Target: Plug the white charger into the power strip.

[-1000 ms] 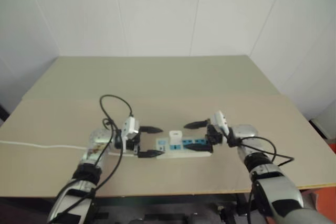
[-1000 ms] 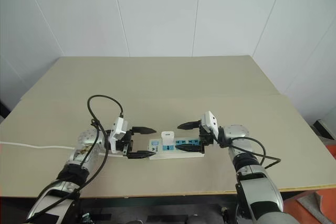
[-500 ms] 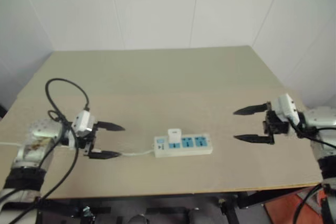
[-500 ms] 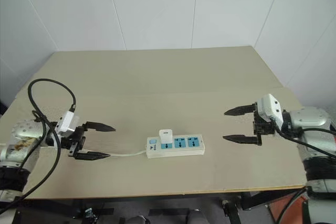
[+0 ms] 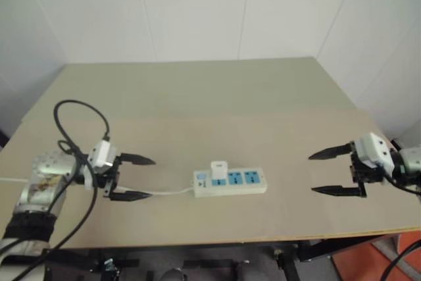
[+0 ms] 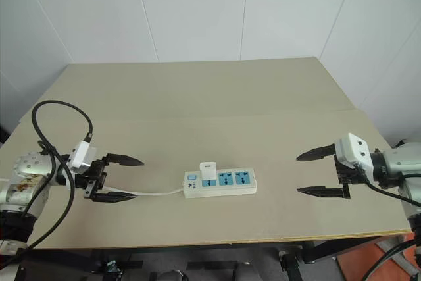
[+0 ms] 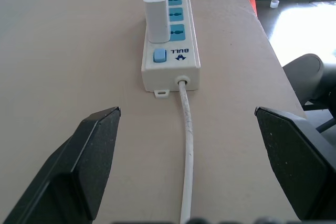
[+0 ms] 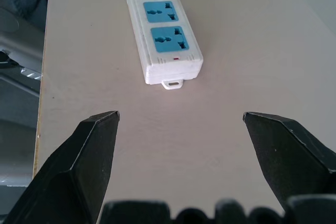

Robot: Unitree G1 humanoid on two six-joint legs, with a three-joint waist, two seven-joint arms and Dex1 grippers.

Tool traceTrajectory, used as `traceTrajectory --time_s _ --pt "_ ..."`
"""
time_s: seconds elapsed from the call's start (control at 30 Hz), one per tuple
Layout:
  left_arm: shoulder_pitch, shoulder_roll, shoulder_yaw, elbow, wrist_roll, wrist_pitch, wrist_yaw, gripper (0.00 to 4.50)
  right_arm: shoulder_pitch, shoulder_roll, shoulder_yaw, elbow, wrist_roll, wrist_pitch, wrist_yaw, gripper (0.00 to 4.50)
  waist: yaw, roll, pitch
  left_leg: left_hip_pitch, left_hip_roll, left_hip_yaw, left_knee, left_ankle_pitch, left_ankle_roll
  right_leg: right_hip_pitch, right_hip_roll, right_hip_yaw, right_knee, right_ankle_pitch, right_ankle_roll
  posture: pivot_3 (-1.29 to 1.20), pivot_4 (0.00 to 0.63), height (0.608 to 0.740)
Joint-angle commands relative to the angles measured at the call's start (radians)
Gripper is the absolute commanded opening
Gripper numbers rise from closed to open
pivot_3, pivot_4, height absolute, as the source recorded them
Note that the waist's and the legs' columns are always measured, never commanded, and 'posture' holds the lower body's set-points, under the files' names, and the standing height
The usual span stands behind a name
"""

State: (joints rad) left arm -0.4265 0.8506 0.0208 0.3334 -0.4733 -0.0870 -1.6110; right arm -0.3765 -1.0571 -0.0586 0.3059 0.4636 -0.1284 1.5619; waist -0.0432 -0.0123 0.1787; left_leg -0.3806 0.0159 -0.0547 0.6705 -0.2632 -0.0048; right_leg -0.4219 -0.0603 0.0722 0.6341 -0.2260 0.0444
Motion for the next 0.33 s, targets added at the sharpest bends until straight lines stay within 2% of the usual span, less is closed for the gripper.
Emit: traceTrajectory --time_s 0.03,0.33 --pt "-0.034 0.003 0.006 0.013 -0.005 -0.012 -0.003 4.46 0.01 -0.033 -0.059 -0.03 0.007 -0.01 0.039 4.5 0.0 0.0 0.0 0.0 0.0 0.0 0.0 0.0 0.0 0.0 0.0 0.0 0.0 0.0 0.0 0.0 0.15 0.74" --pt "-0.079 -0.012 -0.021 0.056 0.008 -0.014 -0.003 4.46 0.039 -0.032 -0.077 -0.031 -0.018 -0.024 0.018 4.5 0.0 0.0 0.0 0.0 0.0 0.0 0.002 0.0 0.0 0.0 0.0 0.0 0.001 0.0 0.0 0.0 0.15 0.74"
